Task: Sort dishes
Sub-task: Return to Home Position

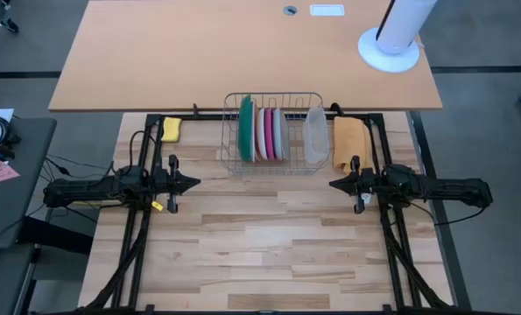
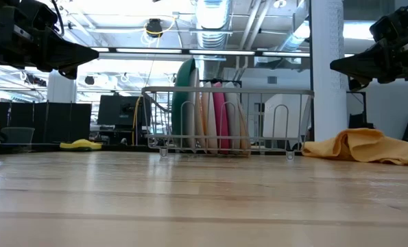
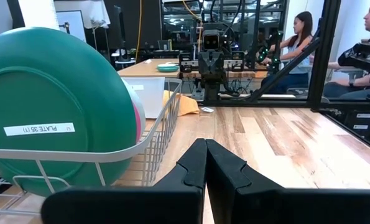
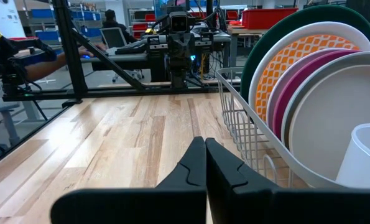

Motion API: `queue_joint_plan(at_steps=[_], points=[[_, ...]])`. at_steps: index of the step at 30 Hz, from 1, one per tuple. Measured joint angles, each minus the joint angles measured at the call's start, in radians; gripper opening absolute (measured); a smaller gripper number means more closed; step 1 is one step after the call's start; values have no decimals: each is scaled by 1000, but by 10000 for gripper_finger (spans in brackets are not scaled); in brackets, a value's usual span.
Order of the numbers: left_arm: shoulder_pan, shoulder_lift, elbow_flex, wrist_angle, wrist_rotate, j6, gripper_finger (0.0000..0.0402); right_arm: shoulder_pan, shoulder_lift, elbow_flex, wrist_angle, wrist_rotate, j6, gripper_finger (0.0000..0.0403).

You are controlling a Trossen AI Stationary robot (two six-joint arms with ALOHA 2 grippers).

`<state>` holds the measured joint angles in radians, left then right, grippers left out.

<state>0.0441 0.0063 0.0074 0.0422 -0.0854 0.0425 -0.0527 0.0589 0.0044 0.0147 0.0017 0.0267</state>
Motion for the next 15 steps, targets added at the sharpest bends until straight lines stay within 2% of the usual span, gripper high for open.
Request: queue_joint_plan(at_steps=[15], points=[[0,0,0,0,0,0,0,0,0,0,0,0,0,0]])
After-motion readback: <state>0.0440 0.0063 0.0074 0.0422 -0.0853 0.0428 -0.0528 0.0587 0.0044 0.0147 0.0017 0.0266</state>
